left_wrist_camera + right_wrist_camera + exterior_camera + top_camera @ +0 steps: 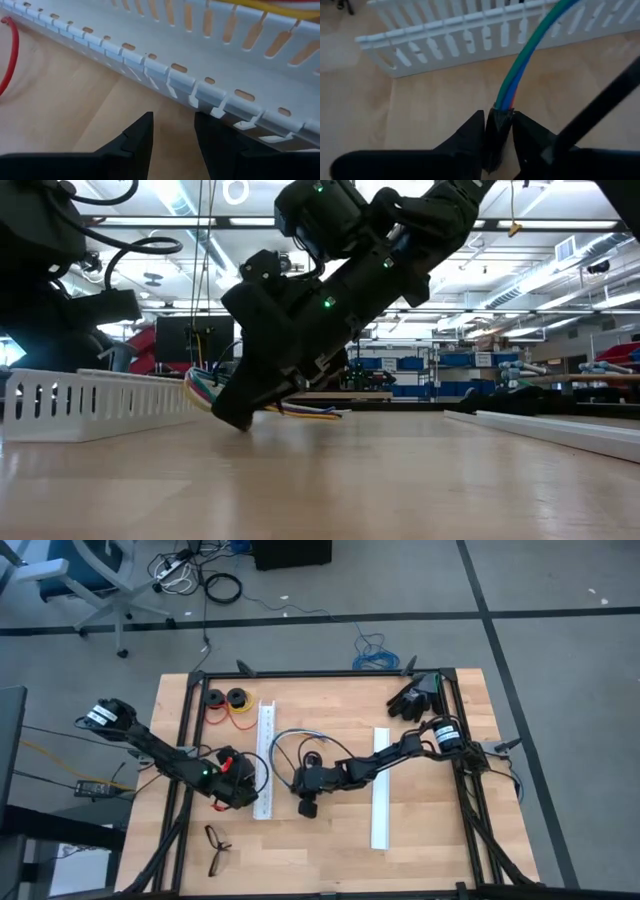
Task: Ziptie cables
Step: Put the zip-tied cables into the white cable duct
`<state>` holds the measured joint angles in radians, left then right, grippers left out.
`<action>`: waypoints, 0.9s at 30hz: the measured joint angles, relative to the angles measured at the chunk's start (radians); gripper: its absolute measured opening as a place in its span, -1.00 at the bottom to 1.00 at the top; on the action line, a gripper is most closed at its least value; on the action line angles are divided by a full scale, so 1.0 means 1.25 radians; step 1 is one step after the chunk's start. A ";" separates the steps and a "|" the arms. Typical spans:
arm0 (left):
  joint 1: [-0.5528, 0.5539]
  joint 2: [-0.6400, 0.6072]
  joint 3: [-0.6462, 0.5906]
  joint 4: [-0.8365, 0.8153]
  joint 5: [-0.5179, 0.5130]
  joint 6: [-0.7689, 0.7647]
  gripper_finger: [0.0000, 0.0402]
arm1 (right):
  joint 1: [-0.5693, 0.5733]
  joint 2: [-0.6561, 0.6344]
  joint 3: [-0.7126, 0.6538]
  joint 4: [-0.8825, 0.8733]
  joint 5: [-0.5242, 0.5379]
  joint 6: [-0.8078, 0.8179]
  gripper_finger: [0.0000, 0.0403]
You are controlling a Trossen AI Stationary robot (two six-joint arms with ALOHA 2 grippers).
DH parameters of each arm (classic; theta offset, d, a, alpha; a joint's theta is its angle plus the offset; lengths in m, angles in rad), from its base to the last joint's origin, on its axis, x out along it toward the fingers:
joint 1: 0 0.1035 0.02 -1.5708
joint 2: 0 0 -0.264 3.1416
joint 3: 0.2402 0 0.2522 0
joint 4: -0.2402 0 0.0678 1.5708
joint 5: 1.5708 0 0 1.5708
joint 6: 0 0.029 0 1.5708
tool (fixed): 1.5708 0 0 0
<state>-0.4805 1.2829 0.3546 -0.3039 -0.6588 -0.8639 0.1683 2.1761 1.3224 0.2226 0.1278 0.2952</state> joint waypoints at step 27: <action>0.001 0.000 0.000 0.117 -0.076 0.060 -0.22 | 0.016 -0.004 0.000 0.313 -0.033 0.230 -0.91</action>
<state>-0.4797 1.2835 0.3542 -0.1581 -0.7537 -0.7894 0.1885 2.1715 1.3224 0.6136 0.0862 0.5827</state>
